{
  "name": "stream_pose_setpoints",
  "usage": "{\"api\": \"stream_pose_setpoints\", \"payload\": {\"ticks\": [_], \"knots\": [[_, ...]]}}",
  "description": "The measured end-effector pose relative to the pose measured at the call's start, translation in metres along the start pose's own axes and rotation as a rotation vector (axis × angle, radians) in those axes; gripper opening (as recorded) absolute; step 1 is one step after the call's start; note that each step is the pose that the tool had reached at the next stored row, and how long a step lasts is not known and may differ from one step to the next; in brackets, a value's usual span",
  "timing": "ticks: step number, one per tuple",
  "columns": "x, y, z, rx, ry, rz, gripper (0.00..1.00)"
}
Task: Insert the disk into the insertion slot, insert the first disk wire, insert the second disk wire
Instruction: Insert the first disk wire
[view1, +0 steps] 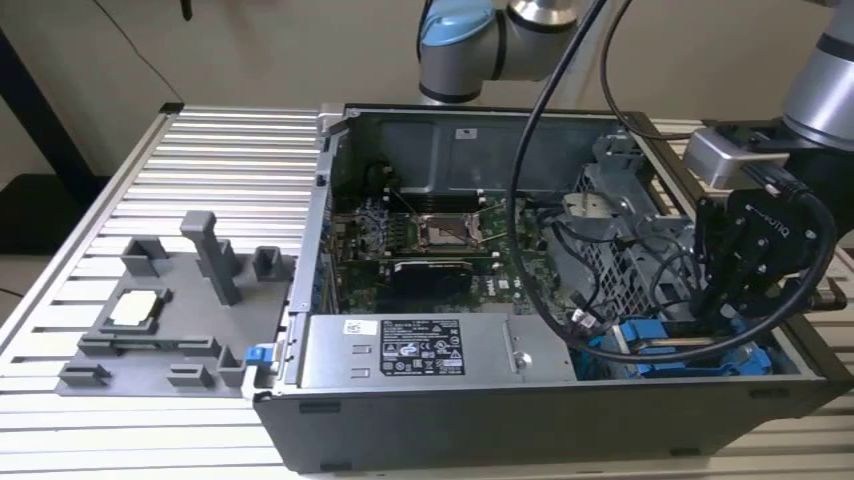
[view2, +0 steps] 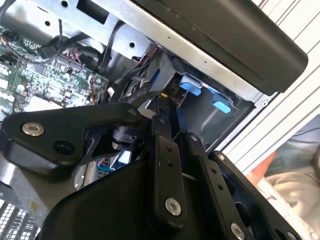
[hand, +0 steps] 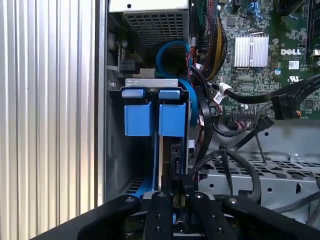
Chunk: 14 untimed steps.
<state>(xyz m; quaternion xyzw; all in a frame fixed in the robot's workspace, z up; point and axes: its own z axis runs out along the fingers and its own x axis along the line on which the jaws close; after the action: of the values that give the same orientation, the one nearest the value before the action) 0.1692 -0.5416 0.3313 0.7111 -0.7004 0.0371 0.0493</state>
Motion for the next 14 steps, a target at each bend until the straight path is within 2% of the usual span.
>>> {"api": "stream_pose_setpoints", "payload": {"ticks": [7, 8, 10, 11, 14], "knots": [[0.0002, 0.0, -0.0006, 0.0, -0.002, 0.001, 0.19], [0.0003, 0.0001, -0.0028, -0.0003, -0.0052, 0.001, 0.19], [0.0015, 0.0003, -0.0127, -0.0004, -0.0027, 0.001, 0.19], [0.0017, 0.0003, -0.0151, -0.0004, -0.0027, 0.001, 0.19], [0.0019, 0.0003, -0.0149, -0.0004, -0.0029, 0.001, 0.19]]}}
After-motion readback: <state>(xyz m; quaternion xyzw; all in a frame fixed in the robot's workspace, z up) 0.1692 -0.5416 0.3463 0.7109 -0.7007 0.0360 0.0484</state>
